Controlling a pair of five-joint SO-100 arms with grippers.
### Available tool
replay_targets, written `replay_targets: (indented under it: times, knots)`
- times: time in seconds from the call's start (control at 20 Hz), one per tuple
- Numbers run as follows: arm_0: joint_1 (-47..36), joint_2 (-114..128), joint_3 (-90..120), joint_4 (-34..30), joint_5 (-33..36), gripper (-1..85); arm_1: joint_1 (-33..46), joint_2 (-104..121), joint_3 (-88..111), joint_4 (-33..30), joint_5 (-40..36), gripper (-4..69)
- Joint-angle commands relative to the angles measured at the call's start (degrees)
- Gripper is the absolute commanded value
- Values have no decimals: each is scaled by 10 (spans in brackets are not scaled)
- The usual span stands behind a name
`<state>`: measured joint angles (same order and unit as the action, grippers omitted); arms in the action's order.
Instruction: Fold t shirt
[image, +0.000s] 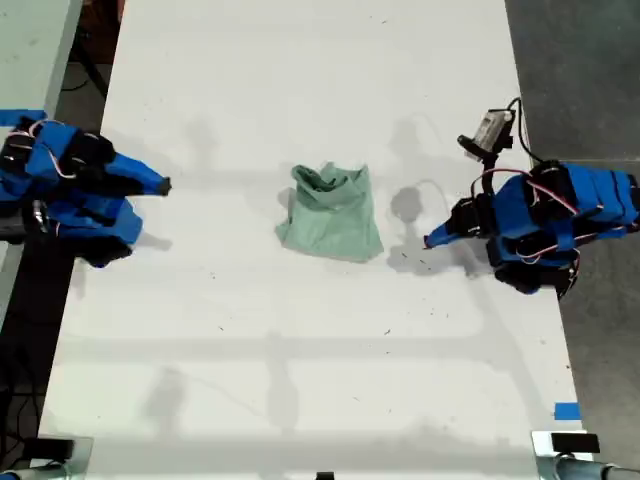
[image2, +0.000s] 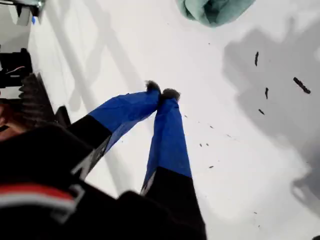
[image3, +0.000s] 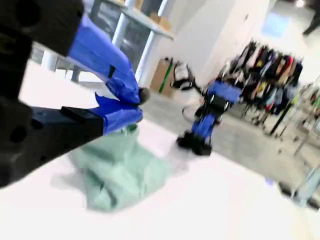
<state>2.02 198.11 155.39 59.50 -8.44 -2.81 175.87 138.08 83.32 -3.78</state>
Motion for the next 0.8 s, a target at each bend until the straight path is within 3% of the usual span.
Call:
replay_targets:
  times: [0.0,0.15,0.25,0.35,0.5,0.6,0.75]
  knots:
    - [25,75,151,-12,-10,-1,-44,250,159,-19,25,15]
    - [37,82,232,4,-6,-1,-75,252,253,-31,44,15]
    - [25,83,271,-4,57,1,-66,252,309,1,28,15]
    - [2,83,290,7,105,37,-17,252,381,-26,-40,15]
    - [-28,83,288,-2,197,57,19,252,384,-31,-5,15]
    - [-30,83,285,-2,198,57,61,252,384,-31,-111,22]
    - [-29,83,285,-2,197,57,58,252,384,-31,-114,22]
